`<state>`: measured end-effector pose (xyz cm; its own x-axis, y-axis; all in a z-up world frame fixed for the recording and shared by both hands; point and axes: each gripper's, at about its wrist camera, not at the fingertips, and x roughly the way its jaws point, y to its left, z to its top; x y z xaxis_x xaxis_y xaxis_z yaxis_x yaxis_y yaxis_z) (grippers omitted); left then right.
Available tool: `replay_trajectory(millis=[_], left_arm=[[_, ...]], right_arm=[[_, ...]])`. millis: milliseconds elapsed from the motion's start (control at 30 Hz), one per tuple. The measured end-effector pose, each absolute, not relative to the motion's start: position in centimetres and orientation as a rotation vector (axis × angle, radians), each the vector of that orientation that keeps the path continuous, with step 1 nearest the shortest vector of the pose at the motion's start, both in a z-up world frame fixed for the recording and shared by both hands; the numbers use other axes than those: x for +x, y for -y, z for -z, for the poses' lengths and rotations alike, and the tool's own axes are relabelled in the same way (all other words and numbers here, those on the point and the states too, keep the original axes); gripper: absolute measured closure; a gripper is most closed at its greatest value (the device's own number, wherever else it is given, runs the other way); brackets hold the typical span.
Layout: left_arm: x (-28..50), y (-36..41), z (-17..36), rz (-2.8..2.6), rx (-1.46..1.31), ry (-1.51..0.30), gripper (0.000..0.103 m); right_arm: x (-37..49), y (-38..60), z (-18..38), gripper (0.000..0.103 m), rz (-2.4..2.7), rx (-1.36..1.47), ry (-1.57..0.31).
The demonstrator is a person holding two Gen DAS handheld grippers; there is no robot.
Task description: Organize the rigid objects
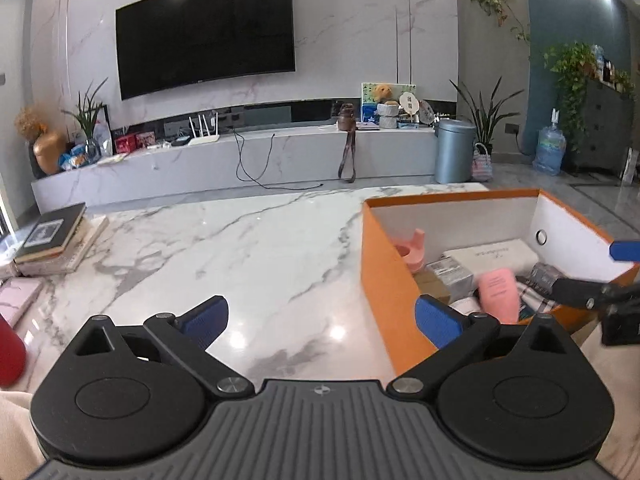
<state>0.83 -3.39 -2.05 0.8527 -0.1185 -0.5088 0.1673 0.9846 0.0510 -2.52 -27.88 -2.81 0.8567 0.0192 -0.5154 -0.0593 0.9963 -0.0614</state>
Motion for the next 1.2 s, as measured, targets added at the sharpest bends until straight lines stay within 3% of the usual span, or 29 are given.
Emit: replay_trajectory(millis=[1200], left_arm=[[0.42,3.66,2.32,0.153,0.115,-0.583,0.0]], right_arm=[[-1.68,27.72,3.35,0.003,-0.027,-0.075,-0.587]])
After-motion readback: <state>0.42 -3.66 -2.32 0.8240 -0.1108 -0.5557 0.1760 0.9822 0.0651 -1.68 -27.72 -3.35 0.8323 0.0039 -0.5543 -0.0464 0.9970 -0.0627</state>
